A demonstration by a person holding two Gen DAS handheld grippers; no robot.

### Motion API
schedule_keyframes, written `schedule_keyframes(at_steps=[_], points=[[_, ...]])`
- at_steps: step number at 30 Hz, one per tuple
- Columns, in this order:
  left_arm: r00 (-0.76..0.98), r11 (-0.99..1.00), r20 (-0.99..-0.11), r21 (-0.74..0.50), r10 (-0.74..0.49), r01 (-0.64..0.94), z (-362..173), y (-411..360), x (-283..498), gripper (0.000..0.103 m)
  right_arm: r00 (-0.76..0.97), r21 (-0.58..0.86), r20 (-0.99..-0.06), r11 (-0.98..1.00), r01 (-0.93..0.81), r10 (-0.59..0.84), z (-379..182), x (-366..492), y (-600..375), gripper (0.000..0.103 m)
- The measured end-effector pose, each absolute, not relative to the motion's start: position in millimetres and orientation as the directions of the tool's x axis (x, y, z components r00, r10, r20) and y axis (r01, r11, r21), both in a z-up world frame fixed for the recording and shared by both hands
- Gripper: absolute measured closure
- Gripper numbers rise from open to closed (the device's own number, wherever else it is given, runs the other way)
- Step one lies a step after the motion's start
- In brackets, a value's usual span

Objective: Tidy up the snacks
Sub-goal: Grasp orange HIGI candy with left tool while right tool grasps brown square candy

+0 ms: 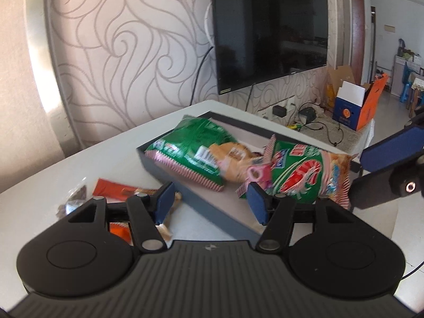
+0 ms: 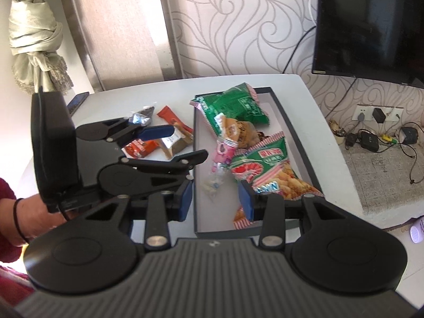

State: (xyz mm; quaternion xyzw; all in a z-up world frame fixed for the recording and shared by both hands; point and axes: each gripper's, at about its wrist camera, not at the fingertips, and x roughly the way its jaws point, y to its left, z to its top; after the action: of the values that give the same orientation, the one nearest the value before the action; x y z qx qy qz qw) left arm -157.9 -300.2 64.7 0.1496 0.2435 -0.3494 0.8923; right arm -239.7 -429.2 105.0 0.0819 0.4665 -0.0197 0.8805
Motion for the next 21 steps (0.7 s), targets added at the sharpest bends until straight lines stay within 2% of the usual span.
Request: schedule_keyframes(at_steps=[14, 21], points=[[0.702, 0.8, -0.583, 0.139, -0.41, 0.583, 39, -241, -131, 0.036, 0.567, 0.093, -0.814, 0.992, -0.083, 0.124, 104, -185, -395, 0.062], [0.712, 0.837, -0.611, 0.143, -0.346, 0.529, 25, -229, -106, 0.036, 0.524, 0.075, -0.835, 0.978, -0.192, 0.167, 81, -140, -385, 0.062]])
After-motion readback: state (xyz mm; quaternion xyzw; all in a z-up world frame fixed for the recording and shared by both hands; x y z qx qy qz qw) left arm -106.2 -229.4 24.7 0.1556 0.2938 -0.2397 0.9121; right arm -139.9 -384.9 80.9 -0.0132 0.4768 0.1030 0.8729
